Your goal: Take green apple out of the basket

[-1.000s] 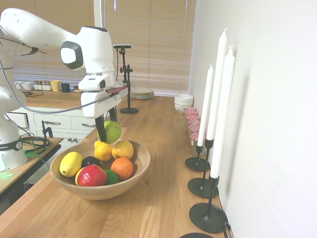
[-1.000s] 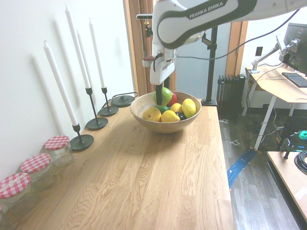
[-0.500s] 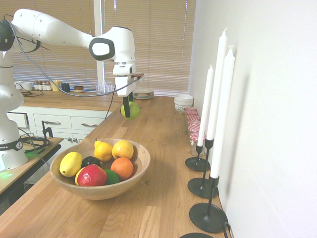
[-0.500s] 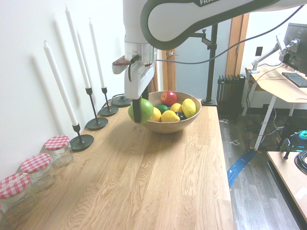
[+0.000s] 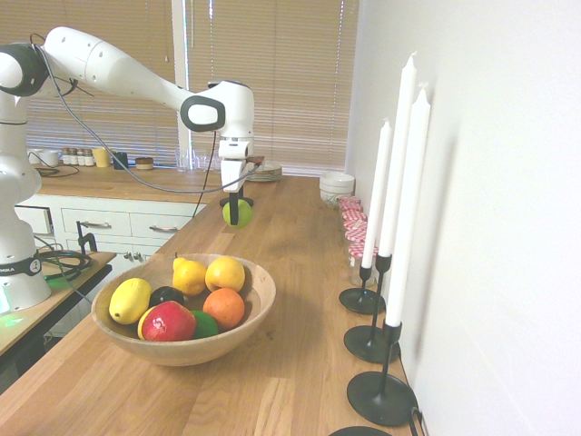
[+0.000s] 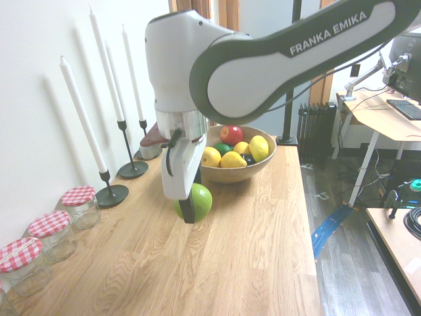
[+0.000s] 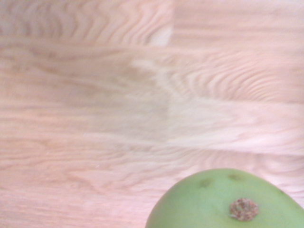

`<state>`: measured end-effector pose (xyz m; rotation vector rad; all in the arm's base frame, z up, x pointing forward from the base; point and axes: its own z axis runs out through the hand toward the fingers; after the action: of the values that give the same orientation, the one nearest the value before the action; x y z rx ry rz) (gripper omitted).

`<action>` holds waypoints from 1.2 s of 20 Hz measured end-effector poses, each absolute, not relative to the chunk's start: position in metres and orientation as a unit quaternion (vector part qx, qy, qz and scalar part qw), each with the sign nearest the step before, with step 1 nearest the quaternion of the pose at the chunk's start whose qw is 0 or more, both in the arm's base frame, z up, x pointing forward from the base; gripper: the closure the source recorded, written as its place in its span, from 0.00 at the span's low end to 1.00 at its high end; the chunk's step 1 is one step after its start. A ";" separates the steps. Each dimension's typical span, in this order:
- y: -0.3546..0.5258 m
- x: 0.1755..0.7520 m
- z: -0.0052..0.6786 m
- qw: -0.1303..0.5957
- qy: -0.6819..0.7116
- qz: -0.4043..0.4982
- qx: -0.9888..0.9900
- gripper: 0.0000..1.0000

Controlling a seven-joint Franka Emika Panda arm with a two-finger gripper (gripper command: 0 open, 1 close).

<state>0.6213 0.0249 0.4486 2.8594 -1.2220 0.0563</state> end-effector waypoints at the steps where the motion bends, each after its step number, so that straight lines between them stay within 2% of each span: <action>1: 0.025 0.620 0.439 0.017 -0.394 0.015 0.919 1.00; 7: 0.017 0.610 0.385 0.028 -0.403 -0.008 0.915 1.00; 14: -0.011 0.605 0.368 0.033 -0.421 -0.014 0.906 1.00; 15: -0.015 0.606 0.367 0.033 -0.423 -0.014 0.906 0.00; 24: -0.032 0.606 0.366 0.033 -0.428 -0.013 0.903 0.00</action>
<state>0.6060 -0.0321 0.3656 2.7795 -1.3158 -0.0415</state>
